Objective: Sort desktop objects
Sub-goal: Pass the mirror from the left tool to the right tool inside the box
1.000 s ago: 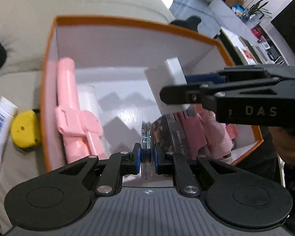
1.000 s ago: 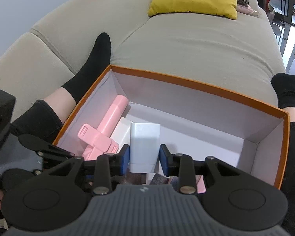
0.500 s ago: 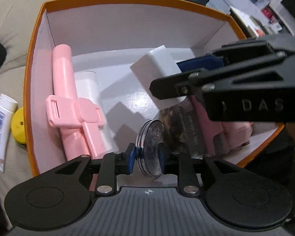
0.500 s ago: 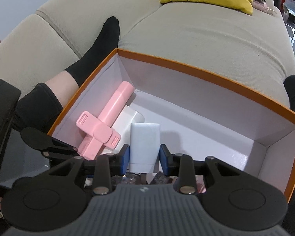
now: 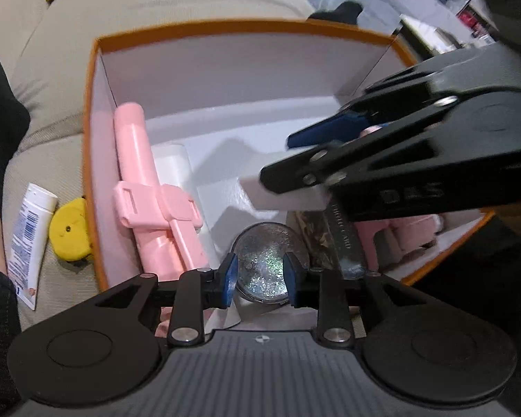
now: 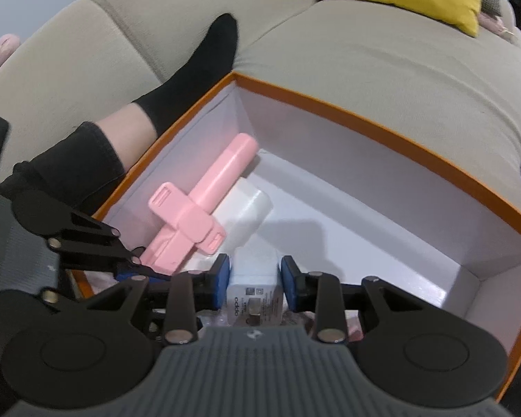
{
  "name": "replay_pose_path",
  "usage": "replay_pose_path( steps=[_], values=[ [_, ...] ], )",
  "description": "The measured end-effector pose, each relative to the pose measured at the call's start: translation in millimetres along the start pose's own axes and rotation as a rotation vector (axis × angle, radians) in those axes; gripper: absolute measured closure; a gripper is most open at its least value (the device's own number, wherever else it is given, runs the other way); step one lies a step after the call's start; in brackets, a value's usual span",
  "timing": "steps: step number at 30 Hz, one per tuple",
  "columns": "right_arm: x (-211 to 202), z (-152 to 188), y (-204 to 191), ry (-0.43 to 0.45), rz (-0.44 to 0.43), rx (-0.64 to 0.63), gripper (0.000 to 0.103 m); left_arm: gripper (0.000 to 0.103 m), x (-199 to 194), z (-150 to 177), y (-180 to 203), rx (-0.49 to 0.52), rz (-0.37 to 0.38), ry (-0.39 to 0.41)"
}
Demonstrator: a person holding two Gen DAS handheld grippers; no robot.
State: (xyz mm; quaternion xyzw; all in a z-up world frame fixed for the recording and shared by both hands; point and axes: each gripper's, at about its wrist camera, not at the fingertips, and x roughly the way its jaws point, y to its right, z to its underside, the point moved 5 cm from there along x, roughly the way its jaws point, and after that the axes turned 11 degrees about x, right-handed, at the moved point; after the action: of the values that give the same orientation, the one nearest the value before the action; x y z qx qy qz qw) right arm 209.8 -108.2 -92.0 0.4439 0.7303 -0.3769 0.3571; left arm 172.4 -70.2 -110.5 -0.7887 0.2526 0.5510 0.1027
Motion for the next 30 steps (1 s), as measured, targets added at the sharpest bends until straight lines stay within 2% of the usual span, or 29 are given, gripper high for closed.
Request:
replay_pose_path(
  steps=[4, 10, 15, 20, 24, 30],
  values=[
    [7, -1, -8, -0.025, 0.003, -0.004, 0.069, 0.07, -29, 7, -7, -0.018, 0.017, 0.075],
    [26, 10, -10, -0.077, 0.015, 0.033, 0.069, 0.07, -55, 16, -22, -0.093, -0.06, 0.14],
    [35, 16, -18, -0.099, -0.005, 0.01, 0.069, 0.07, -64, 19, -31, -0.119, -0.041, 0.184],
    [43, 17, -27, -0.162, 0.01, -0.123, 0.069, 0.07, -64, 22, -31, -0.129, -0.022, 0.206],
    [50, 20, -38, -0.246, -0.024, -0.302, 0.069, 0.07, -64, 24, -33, -0.137, -0.009, 0.22],
    [55, 22, -48, -0.304, -0.053, -0.545, 0.069, 0.07, -64, 26, -34, -0.142, 0.003, 0.227]
  ],
)
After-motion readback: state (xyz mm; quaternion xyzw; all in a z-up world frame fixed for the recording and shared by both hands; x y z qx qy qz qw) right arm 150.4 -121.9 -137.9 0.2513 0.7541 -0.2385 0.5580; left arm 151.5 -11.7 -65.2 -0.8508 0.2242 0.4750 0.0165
